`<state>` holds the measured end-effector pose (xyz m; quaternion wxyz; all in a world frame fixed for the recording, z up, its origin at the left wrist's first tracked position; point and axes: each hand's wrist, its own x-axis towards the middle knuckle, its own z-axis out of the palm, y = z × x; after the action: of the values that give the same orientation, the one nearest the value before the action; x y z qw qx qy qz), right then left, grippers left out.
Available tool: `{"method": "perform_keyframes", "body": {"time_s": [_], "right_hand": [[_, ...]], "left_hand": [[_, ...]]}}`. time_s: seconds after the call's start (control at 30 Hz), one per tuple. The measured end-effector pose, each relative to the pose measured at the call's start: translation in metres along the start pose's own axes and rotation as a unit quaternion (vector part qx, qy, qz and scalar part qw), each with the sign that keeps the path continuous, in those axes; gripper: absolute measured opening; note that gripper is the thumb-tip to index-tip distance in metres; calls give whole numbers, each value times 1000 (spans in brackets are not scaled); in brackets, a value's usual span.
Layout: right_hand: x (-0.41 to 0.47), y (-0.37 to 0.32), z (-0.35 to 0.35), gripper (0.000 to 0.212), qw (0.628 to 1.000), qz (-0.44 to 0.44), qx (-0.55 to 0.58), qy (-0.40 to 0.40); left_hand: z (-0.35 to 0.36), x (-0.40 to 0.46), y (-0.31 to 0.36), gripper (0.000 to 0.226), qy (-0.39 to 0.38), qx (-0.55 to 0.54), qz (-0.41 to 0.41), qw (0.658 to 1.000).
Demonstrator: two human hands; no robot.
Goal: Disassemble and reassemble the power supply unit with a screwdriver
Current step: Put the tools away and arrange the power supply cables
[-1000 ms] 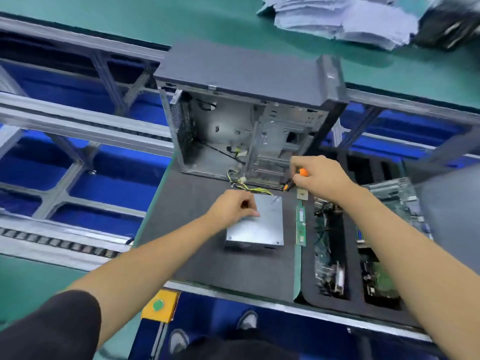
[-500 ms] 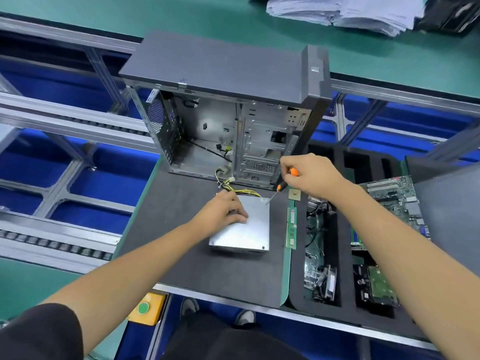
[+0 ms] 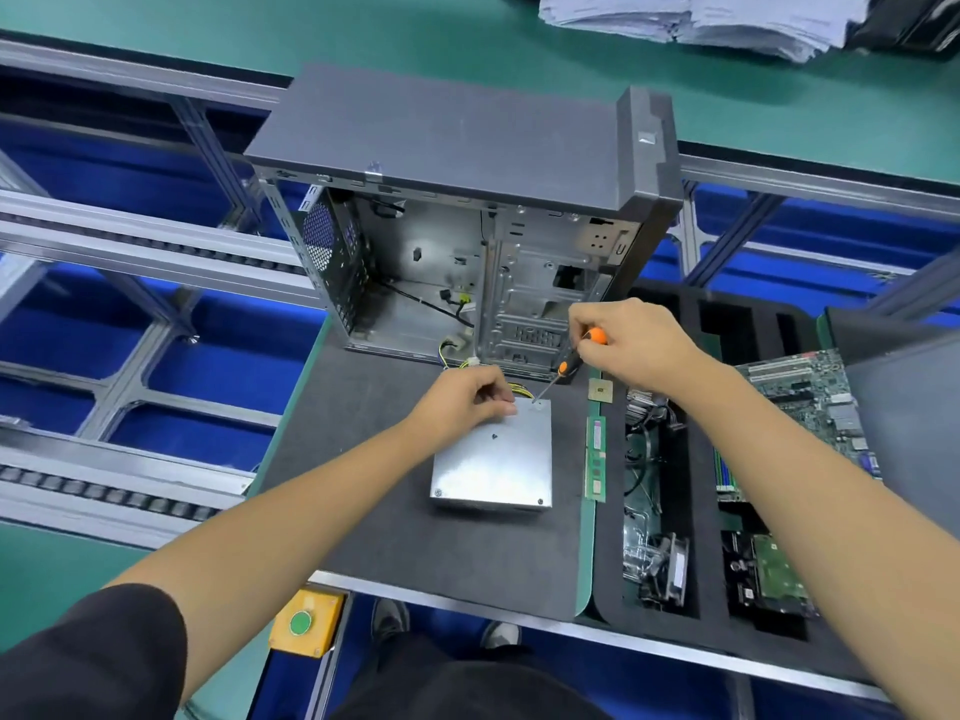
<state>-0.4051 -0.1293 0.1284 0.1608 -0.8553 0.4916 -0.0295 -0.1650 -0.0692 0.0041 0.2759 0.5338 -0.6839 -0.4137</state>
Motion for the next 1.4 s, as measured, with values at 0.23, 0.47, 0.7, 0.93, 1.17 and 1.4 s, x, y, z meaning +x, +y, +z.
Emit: {"method": "perform_keyframes", "body": {"time_s": [0.23,0.47,0.7,0.93,1.17,1.4], "right_hand": [[3,1,-6,13,999,-22,18,36],[5,7,-8,11,998,-39,12,41],[6,10,-9,11,998,-57,6,33],[8,12,-7,10,996,-80,-42,18],[7,15,-9,9,996,-76,-38,25],[6,15,-8,6,995,-85,-44,18]], "left_hand": [[8,21,9,9,-20,39,-3,999],[7,27,12,11,-48,42,-10,998],[12,40,18,18,-65,88,-20,994],[17,45,20,19,-59,93,-8,994],[23,48,20,21,-47,75,-6,996],[24,50,17,19,-46,64,-6,997]]}}
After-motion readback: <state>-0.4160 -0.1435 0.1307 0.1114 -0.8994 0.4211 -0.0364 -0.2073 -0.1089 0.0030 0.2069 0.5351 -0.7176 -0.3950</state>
